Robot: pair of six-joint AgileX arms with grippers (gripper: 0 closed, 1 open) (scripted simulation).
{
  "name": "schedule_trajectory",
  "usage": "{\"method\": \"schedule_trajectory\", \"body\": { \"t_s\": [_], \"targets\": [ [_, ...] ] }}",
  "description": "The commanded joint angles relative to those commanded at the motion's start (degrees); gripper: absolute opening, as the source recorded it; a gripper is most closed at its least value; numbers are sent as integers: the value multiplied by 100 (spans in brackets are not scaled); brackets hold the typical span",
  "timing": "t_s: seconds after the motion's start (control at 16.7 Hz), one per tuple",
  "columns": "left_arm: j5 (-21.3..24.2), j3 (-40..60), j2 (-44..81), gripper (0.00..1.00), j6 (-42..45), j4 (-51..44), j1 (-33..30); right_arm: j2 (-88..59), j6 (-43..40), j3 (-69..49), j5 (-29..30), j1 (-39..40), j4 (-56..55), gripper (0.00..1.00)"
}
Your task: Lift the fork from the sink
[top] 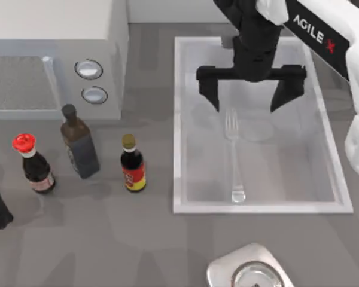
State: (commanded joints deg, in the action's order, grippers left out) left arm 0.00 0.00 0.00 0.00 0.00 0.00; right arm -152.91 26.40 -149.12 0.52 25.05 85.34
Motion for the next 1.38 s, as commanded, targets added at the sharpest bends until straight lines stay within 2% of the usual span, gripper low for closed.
{"method": "schedule_trajectory", "body": {
  "t_s": [0.54,0.72,1.08,1.38],
  "targets": [
    [0,0,0,100,0,0,0,-167,23,-37,-2,-7,-14,100],
    [0,0,0,100,0,0,0,-262,24,458,0,-1,-589,100],
    [0,0,0,100,0,0,0,-583,34,1853,6,23,-2433,100],
    [0,0,0,100,0,0,0,-682,40,2183,7,32,-2780,100]
  ]
}}
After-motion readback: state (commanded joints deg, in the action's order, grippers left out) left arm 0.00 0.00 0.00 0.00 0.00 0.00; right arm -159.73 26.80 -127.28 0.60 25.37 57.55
